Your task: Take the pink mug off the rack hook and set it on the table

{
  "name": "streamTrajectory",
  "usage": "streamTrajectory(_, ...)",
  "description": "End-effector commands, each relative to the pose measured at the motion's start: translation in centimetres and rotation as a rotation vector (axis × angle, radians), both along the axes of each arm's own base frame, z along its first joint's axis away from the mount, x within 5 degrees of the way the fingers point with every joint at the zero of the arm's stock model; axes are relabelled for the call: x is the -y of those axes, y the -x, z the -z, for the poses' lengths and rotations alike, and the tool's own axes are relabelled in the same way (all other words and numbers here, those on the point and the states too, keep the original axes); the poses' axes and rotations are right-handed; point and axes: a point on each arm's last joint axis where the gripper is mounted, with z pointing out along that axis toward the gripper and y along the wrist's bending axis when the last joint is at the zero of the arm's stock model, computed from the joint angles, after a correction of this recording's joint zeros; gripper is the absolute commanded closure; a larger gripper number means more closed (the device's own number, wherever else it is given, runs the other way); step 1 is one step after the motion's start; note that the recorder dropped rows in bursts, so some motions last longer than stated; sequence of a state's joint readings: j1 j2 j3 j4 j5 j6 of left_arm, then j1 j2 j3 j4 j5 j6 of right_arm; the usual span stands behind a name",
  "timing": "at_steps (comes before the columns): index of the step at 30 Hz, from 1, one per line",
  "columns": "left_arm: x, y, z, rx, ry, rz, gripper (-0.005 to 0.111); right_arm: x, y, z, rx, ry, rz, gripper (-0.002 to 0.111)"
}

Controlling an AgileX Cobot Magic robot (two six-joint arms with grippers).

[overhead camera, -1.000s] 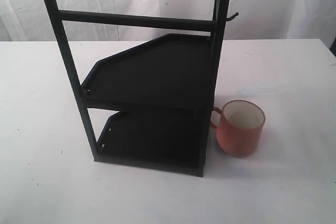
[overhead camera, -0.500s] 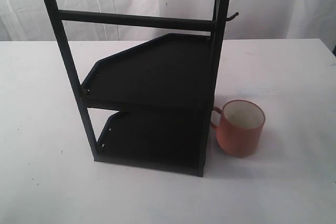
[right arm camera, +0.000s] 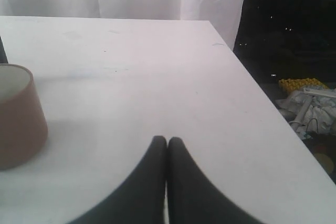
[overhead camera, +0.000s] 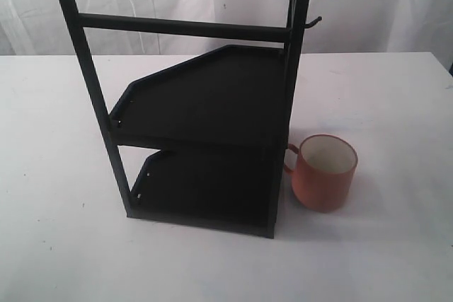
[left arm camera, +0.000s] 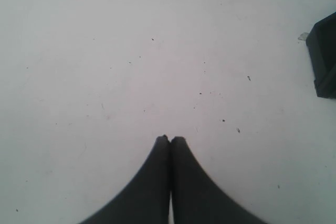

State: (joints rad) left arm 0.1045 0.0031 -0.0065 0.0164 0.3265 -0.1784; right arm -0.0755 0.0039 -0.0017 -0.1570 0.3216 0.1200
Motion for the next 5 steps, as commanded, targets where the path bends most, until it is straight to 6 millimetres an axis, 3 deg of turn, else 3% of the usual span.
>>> streamTrajectory(1, 0.06, 0.03, 0.25, -0.009, 0.005, 0.008, 0.107, 0.01, 0.00, -0.06, 0.011, 0.010, 0.001, 0.108)
streamTrajectory(5, 0.06, 0.03, 0.25, -0.009, 0.005, 0.008, 0.107, 0.01, 0.00, -0.06, 0.011, 0.010, 0.001, 0.108)
